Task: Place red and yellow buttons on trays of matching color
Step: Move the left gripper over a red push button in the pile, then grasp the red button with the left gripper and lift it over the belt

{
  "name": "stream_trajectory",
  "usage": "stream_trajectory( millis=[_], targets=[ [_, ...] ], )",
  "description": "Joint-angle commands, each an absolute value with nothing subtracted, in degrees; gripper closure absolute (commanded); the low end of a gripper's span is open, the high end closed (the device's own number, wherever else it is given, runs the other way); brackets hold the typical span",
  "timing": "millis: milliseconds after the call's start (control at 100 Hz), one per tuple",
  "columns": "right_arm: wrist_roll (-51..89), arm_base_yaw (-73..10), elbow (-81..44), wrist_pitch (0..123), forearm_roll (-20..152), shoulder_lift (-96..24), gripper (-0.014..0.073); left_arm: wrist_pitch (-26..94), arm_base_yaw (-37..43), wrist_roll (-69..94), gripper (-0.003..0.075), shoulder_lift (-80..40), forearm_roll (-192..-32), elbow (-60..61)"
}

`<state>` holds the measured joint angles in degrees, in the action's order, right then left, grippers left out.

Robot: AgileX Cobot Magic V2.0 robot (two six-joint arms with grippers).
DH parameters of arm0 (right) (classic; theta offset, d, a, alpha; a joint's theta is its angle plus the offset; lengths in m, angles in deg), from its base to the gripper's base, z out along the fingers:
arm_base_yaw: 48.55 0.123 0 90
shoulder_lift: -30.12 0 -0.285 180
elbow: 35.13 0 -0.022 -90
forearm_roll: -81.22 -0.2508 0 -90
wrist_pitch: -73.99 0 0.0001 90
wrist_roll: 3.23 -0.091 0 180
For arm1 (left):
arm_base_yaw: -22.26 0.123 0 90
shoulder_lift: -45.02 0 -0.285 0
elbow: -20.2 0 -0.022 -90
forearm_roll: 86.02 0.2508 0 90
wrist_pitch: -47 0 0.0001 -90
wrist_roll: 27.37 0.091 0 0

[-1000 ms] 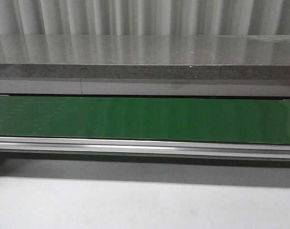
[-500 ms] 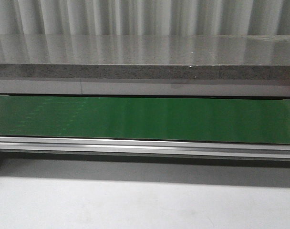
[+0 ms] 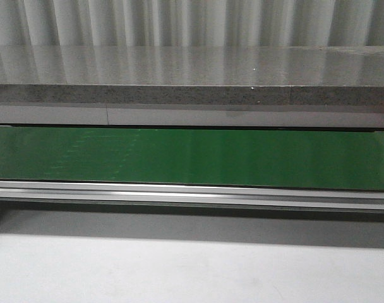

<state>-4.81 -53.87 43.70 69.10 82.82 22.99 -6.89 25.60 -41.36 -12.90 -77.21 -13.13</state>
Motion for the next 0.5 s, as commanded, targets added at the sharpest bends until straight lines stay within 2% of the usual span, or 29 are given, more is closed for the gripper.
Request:
stream_trajectory(
  millis=[0, 250, 490],
  targets=[
    [-4.27, -53.99, 42.54, 73.34, 82.78, 23.46, 0.0659, -6.71, 29.33, -41.81, 0.0239, -15.48, -77.44, -10.79],
    [-4.27, -53.99, 42.54, 73.34, 82.78, 23.46, 0.0659, -8.22, 41.77, -31.34, 0.0239, -24.56, -87.79, -10.79],
    [-4.27, -53.99, 42.54, 73.34, 82.78, 23.46, 0.0659, -5.28, 45.43, -31.11, 0.0239, -33.48, -87.8, -10.79]
  ],
)
